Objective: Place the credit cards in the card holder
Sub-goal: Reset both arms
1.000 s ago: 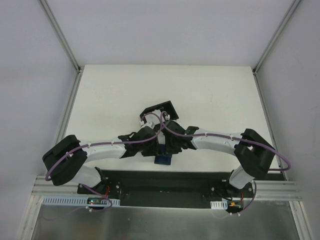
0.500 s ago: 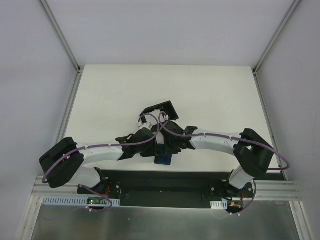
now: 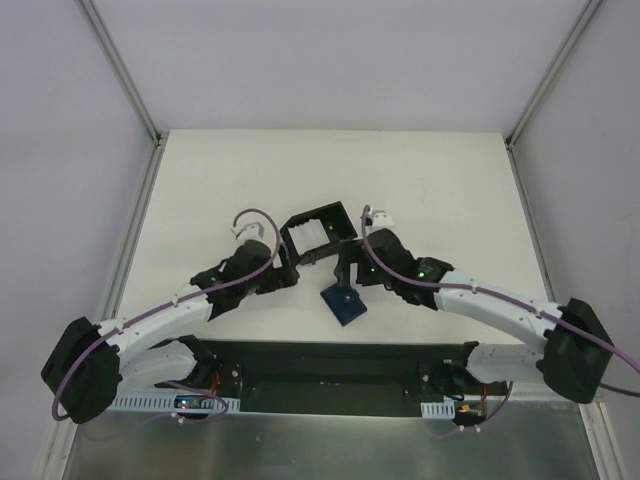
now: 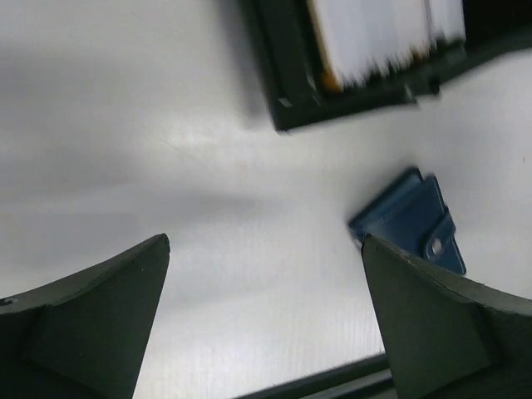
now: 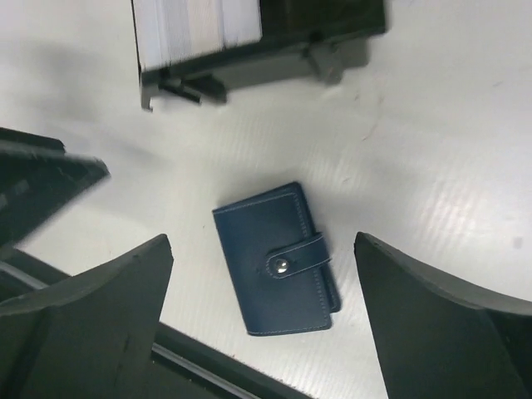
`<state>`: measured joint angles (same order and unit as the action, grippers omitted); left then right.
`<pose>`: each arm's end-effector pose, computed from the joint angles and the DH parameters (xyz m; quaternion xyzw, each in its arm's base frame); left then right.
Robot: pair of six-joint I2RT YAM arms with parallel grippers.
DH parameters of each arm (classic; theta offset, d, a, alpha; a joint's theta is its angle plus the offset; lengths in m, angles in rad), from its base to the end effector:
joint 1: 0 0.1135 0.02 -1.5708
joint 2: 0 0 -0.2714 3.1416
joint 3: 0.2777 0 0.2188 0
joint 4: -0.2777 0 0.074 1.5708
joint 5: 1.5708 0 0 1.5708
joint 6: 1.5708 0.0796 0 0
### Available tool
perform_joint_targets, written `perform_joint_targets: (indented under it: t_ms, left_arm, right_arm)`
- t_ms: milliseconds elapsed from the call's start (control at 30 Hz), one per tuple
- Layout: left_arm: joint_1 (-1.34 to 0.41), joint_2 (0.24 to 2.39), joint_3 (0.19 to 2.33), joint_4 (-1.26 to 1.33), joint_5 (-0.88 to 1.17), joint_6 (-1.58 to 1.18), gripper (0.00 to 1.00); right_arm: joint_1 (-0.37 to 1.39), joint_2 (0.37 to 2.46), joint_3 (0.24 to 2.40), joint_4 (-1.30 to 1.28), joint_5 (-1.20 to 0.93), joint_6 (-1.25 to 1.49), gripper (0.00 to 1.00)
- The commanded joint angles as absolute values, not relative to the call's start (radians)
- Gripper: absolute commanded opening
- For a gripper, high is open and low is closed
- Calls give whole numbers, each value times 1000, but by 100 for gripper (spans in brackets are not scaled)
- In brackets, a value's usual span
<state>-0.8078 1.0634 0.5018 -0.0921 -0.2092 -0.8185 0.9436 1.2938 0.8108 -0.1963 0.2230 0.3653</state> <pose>0.1631 -0.1467 0.1971 -0.0510 0.8915 -0.2555 0.3705 0.1774 0.2147 0.2347 -0.2097 0.8731 0.1812 0.4010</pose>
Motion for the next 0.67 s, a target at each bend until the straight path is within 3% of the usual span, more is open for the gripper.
perform_joint_targets:
  t_ms: [0,100,333,433,633]
  left_arm:
    - [-548,1014,525,-164,-148,-703,99]
    - [-470,959,525,-169,-149,-612,99]
    - [-459,972,554,-206,-195,-589,99]
    - [-459,991,560,-213,-215,-592,99]
    - [-459,1006,583,-222,-291,-571,99]
  right_arm:
    - [861,1114,717,-173,333,325,94]
    - [772,971,612,-216,414,334,100]
    - [438,766,503,-284,436,304,96]
    - [341,778,511,-288,463,265,96]
    - [313,938,535,-218,574,174,96]
